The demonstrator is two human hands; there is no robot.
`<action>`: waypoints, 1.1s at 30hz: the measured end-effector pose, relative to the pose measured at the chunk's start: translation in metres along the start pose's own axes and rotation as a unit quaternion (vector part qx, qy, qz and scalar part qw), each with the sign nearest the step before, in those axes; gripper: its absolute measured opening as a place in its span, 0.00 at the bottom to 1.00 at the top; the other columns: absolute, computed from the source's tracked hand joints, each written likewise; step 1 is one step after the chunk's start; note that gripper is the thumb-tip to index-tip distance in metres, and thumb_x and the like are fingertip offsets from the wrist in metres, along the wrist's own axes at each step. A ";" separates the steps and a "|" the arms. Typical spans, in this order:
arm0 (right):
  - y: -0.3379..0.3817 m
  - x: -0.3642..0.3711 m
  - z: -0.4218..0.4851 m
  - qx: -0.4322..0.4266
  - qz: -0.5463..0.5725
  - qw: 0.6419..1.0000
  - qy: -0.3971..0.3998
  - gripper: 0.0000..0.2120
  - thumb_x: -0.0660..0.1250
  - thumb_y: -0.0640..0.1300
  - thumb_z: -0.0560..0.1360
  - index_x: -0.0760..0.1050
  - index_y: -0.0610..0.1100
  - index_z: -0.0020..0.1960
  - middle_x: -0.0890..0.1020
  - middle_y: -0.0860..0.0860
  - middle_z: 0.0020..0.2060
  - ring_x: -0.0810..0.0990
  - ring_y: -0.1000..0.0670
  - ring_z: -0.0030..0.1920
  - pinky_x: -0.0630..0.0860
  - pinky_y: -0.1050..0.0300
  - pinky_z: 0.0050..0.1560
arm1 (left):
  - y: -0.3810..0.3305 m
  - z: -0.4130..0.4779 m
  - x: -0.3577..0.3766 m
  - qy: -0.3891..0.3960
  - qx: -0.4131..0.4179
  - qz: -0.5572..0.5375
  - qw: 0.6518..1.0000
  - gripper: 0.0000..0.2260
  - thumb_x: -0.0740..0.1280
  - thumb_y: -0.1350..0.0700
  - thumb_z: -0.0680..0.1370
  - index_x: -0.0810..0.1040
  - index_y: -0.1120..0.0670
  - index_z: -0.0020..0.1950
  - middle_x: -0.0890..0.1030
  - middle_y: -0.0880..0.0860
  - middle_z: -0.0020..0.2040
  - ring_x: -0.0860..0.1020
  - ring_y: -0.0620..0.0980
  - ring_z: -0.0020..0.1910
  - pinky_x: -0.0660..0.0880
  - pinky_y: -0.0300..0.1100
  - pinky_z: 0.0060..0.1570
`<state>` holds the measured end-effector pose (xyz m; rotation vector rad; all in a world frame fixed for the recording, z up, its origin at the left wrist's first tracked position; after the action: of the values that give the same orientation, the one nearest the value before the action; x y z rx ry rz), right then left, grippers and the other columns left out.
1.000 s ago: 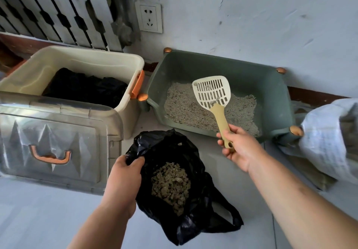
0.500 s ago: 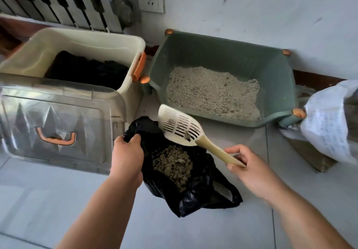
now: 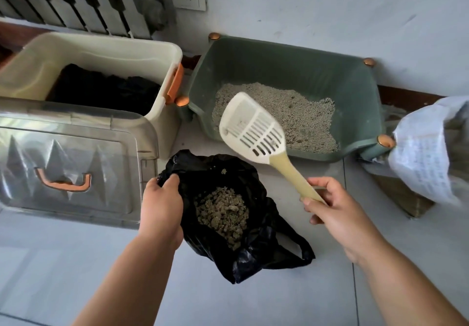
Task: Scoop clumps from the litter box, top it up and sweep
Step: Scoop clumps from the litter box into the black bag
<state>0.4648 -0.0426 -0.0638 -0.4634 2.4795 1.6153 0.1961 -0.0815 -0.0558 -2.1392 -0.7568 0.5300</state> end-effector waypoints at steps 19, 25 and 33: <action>0.051 0.034 0.150 0.204 0.306 0.926 -0.083 0.06 0.53 0.36 0.81 0.68 0.41 0.52 0.71 0.46 0.36 0.70 0.54 0.30 0.60 0.68 0.17 | -0.005 -0.014 0.016 0.066 0.026 0.029 0.997 0.06 0.64 0.54 0.81 0.78 0.54 0.51 0.82 0.65 0.53 0.83 0.60 0.49 0.78 0.63 0.56; 0.046 0.042 0.168 0.238 0.324 0.914 -0.063 0.11 0.52 0.37 0.82 0.66 0.40 0.43 0.74 0.47 0.35 0.73 0.54 0.31 0.63 0.68 0.18 | -0.002 -0.004 0.014 0.071 0.013 0.019 0.997 0.06 0.64 0.55 0.82 0.80 0.53 0.50 0.85 0.61 0.50 0.84 0.62 0.51 0.79 0.62 0.56; 0.037 0.037 0.157 0.192 0.364 0.909 -0.070 0.08 0.55 0.36 0.81 0.72 0.44 0.50 0.76 0.47 0.39 0.73 0.55 0.33 0.63 0.67 0.19 | -0.001 -0.003 0.014 0.075 0.004 0.003 0.997 0.06 0.63 0.57 0.83 0.79 0.55 0.55 0.87 0.56 0.47 0.86 0.55 0.46 0.82 0.51 0.48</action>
<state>0.4103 0.1077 -0.1071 0.6854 2.9203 1.1875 0.2077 -0.0736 -0.0551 -2.1466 -0.6628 0.3702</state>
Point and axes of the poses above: each hand's wrist, its own z-axis towards the middle knuckle, its own x-axis out of the palm, y = z × x, the point moved 1 cm from there along z, towards the middle knuckle
